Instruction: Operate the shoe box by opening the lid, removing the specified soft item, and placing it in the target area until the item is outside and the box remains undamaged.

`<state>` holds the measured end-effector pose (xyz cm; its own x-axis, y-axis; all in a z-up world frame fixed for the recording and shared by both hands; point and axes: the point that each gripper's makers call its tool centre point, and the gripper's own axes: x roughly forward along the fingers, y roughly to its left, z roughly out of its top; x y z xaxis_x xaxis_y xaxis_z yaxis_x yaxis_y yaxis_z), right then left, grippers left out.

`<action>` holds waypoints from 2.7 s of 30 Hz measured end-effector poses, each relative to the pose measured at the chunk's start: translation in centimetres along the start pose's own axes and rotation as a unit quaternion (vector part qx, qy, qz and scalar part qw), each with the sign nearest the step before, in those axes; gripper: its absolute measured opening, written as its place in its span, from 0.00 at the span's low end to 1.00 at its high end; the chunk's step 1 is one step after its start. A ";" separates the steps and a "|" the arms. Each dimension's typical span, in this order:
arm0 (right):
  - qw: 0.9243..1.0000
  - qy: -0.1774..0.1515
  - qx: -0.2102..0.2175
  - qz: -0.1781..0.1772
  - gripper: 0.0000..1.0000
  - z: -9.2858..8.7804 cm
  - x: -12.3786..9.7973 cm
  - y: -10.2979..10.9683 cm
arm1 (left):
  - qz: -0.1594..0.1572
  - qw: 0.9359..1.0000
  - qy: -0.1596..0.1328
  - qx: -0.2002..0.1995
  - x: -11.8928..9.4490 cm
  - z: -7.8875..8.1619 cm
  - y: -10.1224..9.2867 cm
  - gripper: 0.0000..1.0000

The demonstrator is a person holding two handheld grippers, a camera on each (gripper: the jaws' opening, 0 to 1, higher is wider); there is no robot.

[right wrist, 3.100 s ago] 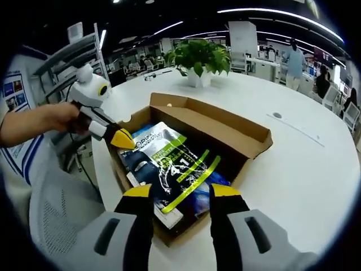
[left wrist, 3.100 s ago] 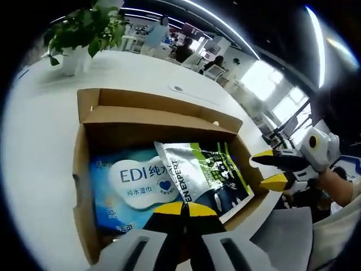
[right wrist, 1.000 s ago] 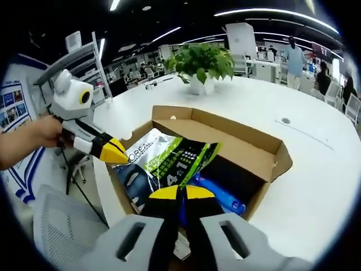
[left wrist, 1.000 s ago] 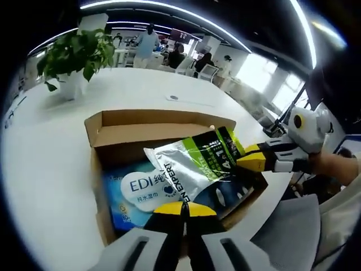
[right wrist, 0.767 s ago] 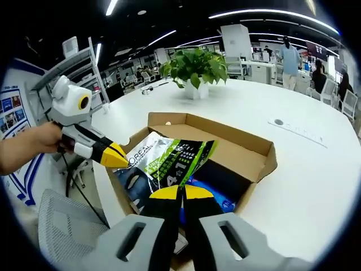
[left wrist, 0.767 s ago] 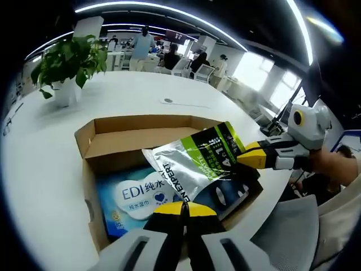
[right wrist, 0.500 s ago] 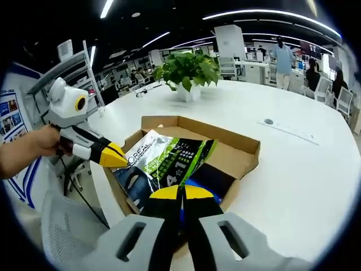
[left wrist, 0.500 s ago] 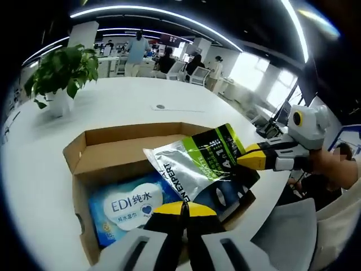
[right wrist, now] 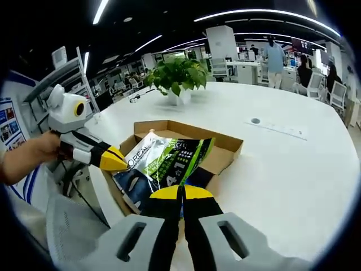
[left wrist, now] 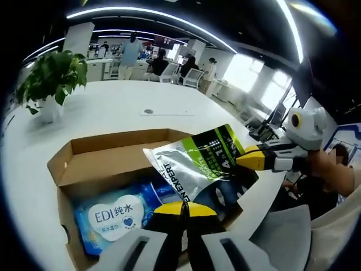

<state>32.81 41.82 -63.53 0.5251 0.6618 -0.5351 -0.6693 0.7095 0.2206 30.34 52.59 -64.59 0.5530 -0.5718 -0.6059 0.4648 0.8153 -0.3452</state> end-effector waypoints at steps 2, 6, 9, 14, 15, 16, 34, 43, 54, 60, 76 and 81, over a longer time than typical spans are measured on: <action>1.000 -0.001 0.001 -0.002 0.00 0.0 -0.3 -0.3 | -0.003 1.000 0.000 0.000 0.2 0.2 -0.3 0.00; 1.000 -0.001 0.004 -0.006 0.00 -0.1 -0.9 -0.9 | -0.009 1.000 0.000 0.002 0.7 0.5 -1.0 0.00; 1.000 -0.001 0.007 -0.009 0.00 -0.1 -1.4 -1.5 | -0.012 1.000 0.000 0.004 1.1 0.8 -1.4 0.00; 1.000 -0.001 0.010 -0.015 0.00 -0.1 -1.9 -2.3 | -0.016 1.000 0.002 0.010 1.8 1.3 -1.8 0.00; 1.000 -0.001 0.010 -0.016 0.00 -0.1 -2.0 -2.4 | -0.017 1.000 0.002 0.010 2.0 1.4 -1.9 0.00; 1.000 -0.002 0.011 -0.017 0.00 -0.1 -2.1 -2.7 | -0.018 1.000 0.003 0.012 2.1 1.5 -2.1 0.00; 0.999 -0.007 0.032 -0.043 0.00 -0.1 -4.1 -6.4 | -0.031 0.999 0.012 0.031 5.2 2.9 -4.7 0.00; 0.998 -0.003 0.035 -0.055 0.00 -0.6 -4.7 -8.1 | -0.038 0.998 0.021 0.035 6.9 2.8 -5.8 0.00; 0.996 -0.002 0.045 -0.072 0.00 -1.1 -5.6 -10.1 | -0.048 0.997 0.032 0.044 8.7 3.0 -7.2 0.00; 0.995 0.000 0.050 -0.082 0.00 -1.5 -5.9 -11.2 | -0.054 0.997 0.037 0.049 9.7 3.2 -7.8 0.00; 0.993 0.009 0.061 -0.099 0.00 -2.8 -6.1 -13.5 | -0.068 0.994 0.055 0.061 12.1 3.2 -8.7 0.00; 0.992 0.015 0.064 -0.104 0.00 -3.5 -5.8 -14.4 | -0.071 0.993 0.067 0.071 13.1 2.9 -8.8 0.00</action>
<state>37.57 26.94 -66.43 0.6277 0.4925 -0.6029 -0.4748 0.8559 0.2048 35.50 37.61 -67.44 0.3831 -0.6546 -0.6517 0.6287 0.7017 -0.3352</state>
